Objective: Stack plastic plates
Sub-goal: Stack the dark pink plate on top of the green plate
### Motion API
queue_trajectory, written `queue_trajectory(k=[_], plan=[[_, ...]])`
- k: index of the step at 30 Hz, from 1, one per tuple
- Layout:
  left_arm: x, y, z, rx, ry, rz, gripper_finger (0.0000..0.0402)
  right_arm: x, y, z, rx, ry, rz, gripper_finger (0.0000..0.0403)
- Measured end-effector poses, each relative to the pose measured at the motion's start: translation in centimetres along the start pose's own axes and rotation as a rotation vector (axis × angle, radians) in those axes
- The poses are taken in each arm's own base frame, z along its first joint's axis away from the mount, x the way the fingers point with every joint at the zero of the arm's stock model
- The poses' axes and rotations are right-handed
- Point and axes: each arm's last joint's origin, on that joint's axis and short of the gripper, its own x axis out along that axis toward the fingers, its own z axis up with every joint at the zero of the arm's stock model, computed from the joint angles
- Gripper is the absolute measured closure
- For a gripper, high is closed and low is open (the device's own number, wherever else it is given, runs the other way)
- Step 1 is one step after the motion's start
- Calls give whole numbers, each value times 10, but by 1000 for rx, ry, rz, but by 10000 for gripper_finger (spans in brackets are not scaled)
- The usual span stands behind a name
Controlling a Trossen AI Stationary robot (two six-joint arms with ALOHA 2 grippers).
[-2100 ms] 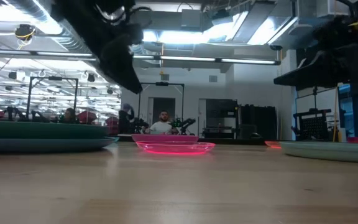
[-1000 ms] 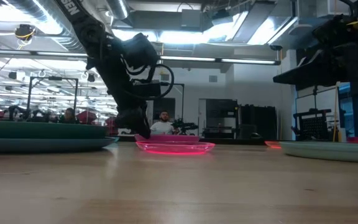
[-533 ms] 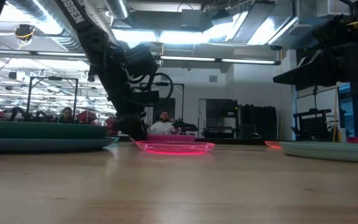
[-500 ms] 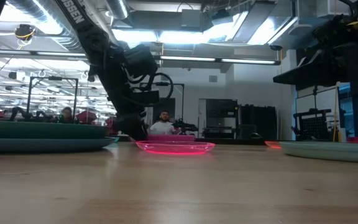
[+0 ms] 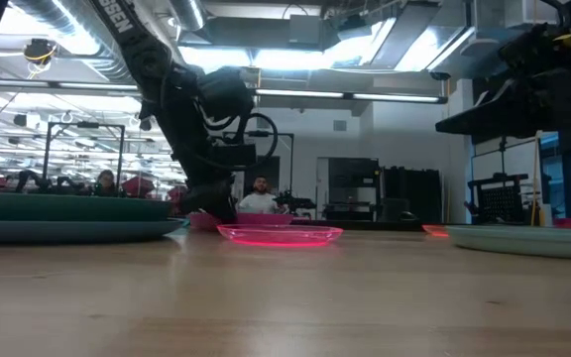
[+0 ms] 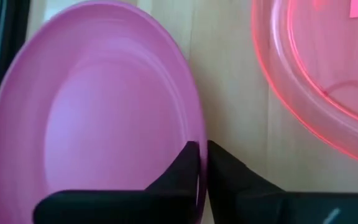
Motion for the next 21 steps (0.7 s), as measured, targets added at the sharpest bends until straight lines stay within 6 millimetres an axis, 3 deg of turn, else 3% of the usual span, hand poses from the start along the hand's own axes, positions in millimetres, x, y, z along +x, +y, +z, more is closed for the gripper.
queue_trajectory(k=[3,7,14,21], plan=[[-8,-6,5,13,-7,24,389,0,0,0,0,0,0,221],[-34,-14,21,27,-63,7,388,0,0,-1,-2,5,-1,221],[-99,-27,47,-111,-106,-39,387,0,0,-2,-5,14,-6,221],[-163,-41,45,-295,-26,-127,387,0,0,-1,-1,10,-7,221]])
